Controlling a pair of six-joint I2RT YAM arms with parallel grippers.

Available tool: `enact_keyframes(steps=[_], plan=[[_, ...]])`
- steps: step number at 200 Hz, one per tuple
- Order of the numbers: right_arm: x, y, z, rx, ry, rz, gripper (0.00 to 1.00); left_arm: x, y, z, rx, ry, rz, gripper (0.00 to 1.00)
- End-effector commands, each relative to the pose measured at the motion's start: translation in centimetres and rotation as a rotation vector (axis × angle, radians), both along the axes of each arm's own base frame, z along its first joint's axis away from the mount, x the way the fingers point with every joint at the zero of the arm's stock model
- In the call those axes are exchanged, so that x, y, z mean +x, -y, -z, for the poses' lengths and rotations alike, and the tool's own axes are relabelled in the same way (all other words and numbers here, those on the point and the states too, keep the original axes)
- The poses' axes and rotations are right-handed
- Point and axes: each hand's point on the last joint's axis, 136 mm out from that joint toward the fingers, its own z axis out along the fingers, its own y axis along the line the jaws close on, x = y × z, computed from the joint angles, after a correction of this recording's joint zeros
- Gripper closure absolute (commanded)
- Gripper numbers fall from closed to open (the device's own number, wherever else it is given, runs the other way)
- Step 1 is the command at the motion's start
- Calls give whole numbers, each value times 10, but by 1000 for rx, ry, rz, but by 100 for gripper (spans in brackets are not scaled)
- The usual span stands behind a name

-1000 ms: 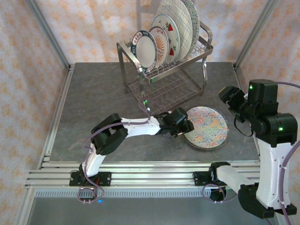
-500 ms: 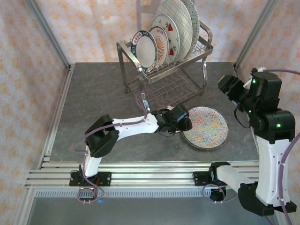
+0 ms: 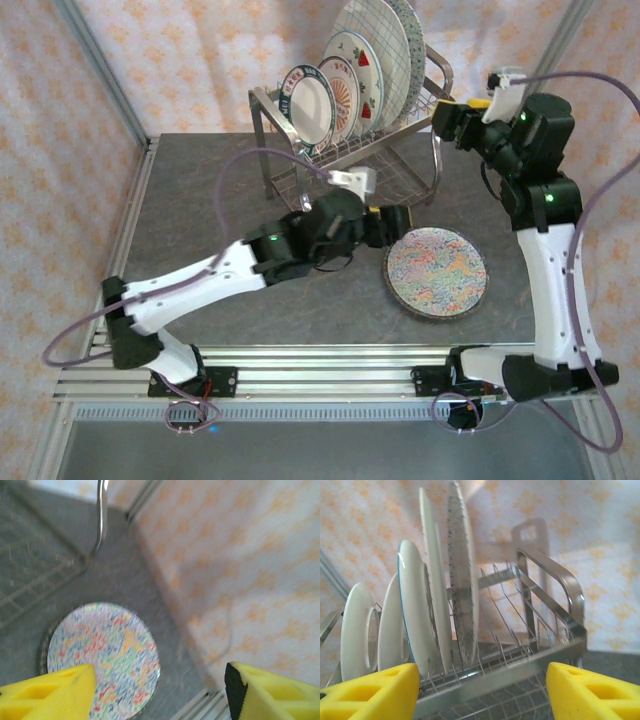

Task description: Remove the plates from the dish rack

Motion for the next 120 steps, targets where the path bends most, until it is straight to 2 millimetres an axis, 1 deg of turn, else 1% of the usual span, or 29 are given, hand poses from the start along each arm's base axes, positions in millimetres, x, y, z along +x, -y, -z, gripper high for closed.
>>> enact_keyframes(steps=[1, 19, 34, 58, 84, 120], plan=[[6, -21, -33, -99, 151, -138, 33, 2, -38, -54, -23, 182, -83, 29], [20, -26, -30, -106, 139, -164, 34, -6, -62, -88, -65, 262, -112, 28], [31, -27, -27, -117, 118, -173, 36, -12, -81, -112, -88, 323, -131, 25], [47, -28, -20, -116, 75, -195, 41, -22, -102, -141, -112, 383, -141, 25], [61, -32, -18, -94, 52, -220, 46, -29, -121, -158, -131, 413, -156, 24], [75, -34, -11, -79, 12, -241, 54, -37, -138, -171, -138, 437, -161, 24]])
